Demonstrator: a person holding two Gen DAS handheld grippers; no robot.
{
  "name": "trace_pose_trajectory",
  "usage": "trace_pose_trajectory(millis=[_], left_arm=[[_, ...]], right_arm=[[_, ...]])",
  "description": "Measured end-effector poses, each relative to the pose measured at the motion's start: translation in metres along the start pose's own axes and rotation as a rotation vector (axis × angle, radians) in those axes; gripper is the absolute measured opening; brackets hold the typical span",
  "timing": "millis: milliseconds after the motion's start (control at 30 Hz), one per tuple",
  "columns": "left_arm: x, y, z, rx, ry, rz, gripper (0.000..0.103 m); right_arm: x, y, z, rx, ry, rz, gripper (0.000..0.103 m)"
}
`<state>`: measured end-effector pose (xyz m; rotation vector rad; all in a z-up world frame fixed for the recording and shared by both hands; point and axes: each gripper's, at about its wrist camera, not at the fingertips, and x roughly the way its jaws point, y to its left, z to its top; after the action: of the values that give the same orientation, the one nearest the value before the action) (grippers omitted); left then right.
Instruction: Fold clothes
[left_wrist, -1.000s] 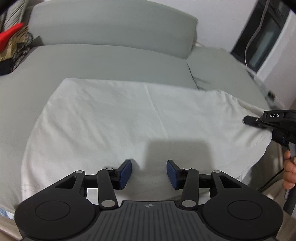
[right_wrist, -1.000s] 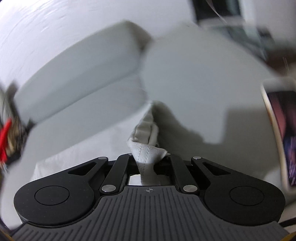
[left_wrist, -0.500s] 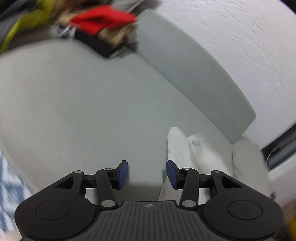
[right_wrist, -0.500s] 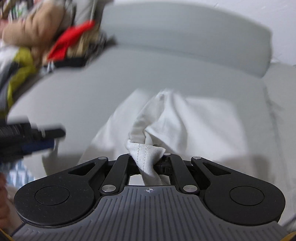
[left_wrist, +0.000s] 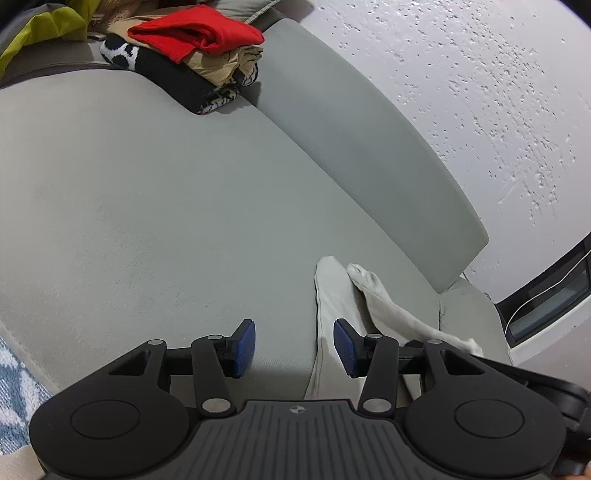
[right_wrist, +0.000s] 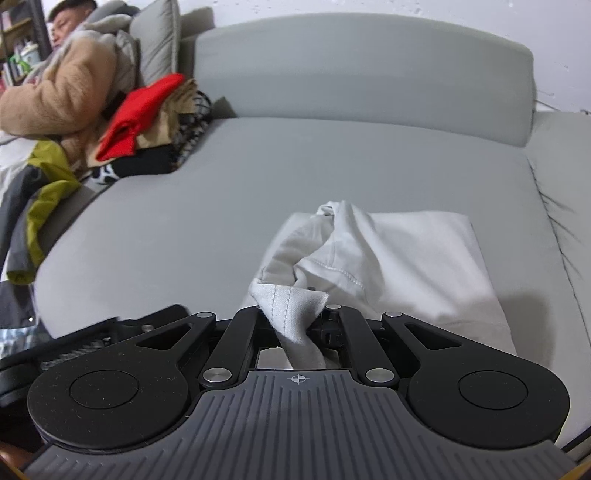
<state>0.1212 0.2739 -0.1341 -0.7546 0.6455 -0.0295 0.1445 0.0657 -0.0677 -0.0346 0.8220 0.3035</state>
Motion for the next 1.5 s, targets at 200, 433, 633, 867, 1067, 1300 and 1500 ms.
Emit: trace_pose_trajectory(millis=[200, 433, 633, 867, 1067, 1300, 1500], left_arm=[[-0.008, 0.008, 0.002, -0.039, -0.028, -0.007, 0.045], [-0.009, 0.011, 0.003, -0.067, -0.038, -0.003, 0.045], [-0.016, 0.014, 0.001, -0.08, -0.066, -0.011, 0.045], [-0.022, -0.01, -0.007, 0.047, -0.093, -0.109, 0.041], [0.008, -0.076, -0.045, 0.358, -0.004, -0.149, 0.012], [0.05, -0.104, -0.063, 0.471, 0.052, 0.062, 0.0], [0.044, -0.085, -0.062, 0.431, 0.107, 0.164, 0.005]], right_arm=[[0.006, 0.016, -0.001, -0.005, -0.001, 0.032, 0.005], [0.015, 0.032, 0.001, -0.08, 0.079, 0.108, 0.022], [-0.017, -0.014, -0.018, 0.034, 0.126, 0.345, 0.047], [-0.099, -0.141, -0.052, 0.274, -0.006, 0.172, 0.051], [-0.079, -0.154, -0.071, 0.199, -0.026, 0.07, 0.024], [-0.04, -0.106, -0.07, -0.148, -0.042, 0.026, 0.023], [-0.057, -0.125, -0.09, -0.15, 0.037, -0.036, 0.029]])
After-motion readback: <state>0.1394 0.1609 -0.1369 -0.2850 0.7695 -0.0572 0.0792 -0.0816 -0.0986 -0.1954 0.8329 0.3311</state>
